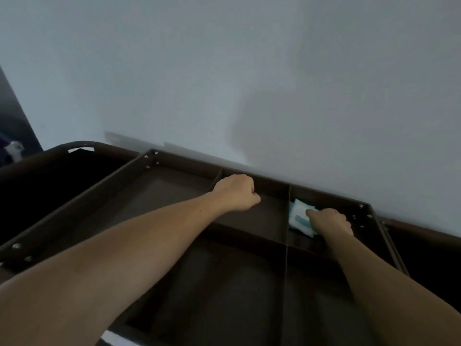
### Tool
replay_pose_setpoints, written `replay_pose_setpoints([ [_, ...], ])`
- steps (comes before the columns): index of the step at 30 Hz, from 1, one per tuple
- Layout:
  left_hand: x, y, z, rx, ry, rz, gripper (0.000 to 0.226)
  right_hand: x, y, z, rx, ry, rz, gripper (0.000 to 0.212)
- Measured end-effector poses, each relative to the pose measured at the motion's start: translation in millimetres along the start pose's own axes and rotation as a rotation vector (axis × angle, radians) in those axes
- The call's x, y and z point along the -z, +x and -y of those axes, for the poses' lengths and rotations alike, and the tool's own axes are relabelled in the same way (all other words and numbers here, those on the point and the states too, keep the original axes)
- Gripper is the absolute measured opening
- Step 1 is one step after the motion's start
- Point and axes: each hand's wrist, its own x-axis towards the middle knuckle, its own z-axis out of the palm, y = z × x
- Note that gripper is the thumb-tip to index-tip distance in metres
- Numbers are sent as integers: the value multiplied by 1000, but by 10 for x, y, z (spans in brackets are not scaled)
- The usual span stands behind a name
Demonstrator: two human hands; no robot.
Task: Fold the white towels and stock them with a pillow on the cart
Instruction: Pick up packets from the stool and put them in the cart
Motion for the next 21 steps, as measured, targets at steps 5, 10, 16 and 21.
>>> replay_pose_setpoints([
  [5, 407, -411, 671, 9, 7, -88, 27, 80, -682, 705, 177, -63, -195, 64],
  [10, 970, -1092, 1732, 34, 34, -117, 26, -494, -1666, 1787, 422, -132, -143, 53],
  [16, 1716, -1974, 3205, 214, 70, -139, 28, -1393, -2763, 3036, 716, -108, 36, 54],
  [21, 2133, -2467, 4152, 358, 105, -227, 34, -1937, -3536, 3937, 937, -126, 80, 54],
])
